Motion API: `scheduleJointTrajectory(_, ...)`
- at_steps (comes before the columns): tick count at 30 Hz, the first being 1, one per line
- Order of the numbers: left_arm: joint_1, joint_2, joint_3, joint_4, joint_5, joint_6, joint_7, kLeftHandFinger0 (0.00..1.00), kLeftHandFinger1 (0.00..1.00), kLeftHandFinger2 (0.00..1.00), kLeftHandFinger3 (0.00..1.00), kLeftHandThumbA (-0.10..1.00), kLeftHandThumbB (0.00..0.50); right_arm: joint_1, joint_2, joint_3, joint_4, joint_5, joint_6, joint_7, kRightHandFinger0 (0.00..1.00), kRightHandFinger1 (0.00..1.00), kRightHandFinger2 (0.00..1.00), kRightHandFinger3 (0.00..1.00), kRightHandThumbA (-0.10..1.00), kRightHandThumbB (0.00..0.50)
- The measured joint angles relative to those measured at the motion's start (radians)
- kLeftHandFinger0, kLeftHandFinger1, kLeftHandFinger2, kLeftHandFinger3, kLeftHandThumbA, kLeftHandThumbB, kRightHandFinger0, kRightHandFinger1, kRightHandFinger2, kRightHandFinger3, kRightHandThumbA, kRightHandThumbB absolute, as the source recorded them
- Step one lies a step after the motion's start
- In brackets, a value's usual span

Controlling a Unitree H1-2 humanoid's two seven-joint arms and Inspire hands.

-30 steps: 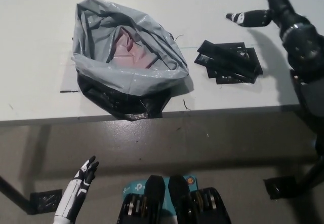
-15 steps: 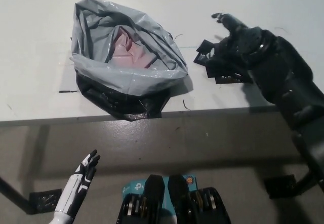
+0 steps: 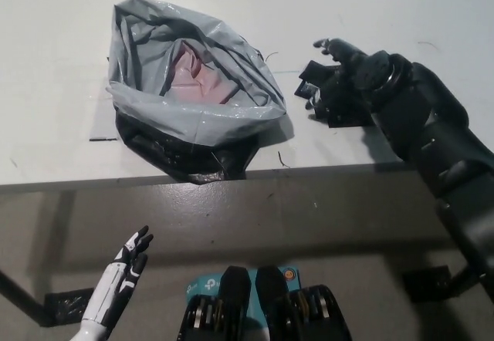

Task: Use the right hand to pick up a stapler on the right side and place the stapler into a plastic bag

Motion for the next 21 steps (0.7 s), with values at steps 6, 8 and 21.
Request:
scheduleJointTrajectory(6, 0.0, 0.001, 0.0, -0.001, 0.007, 0.0, -0.001, 1.0, 1.0, 1.0, 1.0, 1.0, 0.5, 0.021, -0.021, -0.009, 0.022, 0.004, 0.0, 0.009, 1.0, 1.0, 1.0, 1.0, 0.91, 0.449)
scheduleJointTrajectory(8, 0.0, 0.001, 0.001, -0.002, 0.007, 0.0, -0.001, 1.0, 1.0, 1.0, 1.0, 1.0, 0.5, 0.022, -0.031, -0.01, 0.024, 0.004, 0.0, 0.01, 1.0, 1.0, 1.0, 1.0, 0.9, 0.44)
scheduleJointTrajectory(21, 0.0, 0.002, 0.0, -0.006, 0.011, 0.023, -0.002, 1.0, 1.0, 1.0, 1.0, 0.83, 0.438, 0.064, -0.027, -0.016, 0.017, -0.001, -0.092, -0.142, 0.0, 0.22, 0.46, 0.39, 0.36, 0.281)
